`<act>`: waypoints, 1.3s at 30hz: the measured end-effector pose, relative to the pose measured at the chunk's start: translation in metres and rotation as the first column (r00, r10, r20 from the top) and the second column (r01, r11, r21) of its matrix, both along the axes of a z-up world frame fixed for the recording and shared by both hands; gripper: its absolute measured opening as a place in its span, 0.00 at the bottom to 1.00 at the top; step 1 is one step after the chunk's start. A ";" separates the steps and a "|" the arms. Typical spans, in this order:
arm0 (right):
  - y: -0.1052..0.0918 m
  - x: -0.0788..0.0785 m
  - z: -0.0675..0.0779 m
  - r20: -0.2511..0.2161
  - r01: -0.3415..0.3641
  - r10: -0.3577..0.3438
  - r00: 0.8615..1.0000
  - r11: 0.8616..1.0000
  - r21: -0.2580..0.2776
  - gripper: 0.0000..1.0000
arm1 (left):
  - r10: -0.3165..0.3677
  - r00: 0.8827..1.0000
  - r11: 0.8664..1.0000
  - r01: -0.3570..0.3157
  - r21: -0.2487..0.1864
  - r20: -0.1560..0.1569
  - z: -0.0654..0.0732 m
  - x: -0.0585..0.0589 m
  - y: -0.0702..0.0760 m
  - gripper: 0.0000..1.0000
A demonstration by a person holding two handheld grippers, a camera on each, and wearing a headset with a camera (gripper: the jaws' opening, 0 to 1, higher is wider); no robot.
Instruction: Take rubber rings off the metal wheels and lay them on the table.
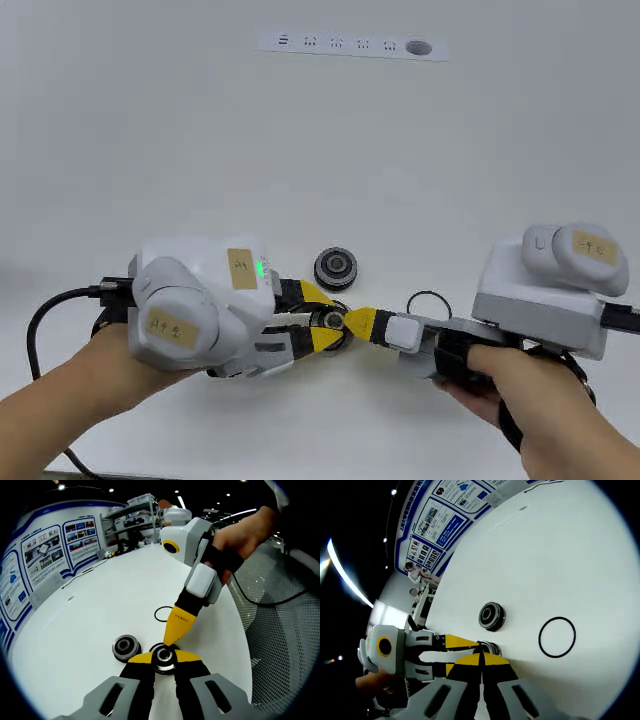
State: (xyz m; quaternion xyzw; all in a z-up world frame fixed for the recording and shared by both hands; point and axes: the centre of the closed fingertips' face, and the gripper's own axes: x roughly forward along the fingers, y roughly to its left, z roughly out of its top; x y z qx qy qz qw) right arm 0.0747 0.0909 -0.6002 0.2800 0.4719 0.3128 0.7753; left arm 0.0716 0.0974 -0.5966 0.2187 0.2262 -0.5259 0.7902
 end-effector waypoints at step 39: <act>0.017 -0.007 0.014 -0.017 -0.028 0.029 0.999 0.998 0.064 0.02 | 0.166 0.986 0.979 -0.166 -0.122 -0.013 0.036 0.006 0.036 0.21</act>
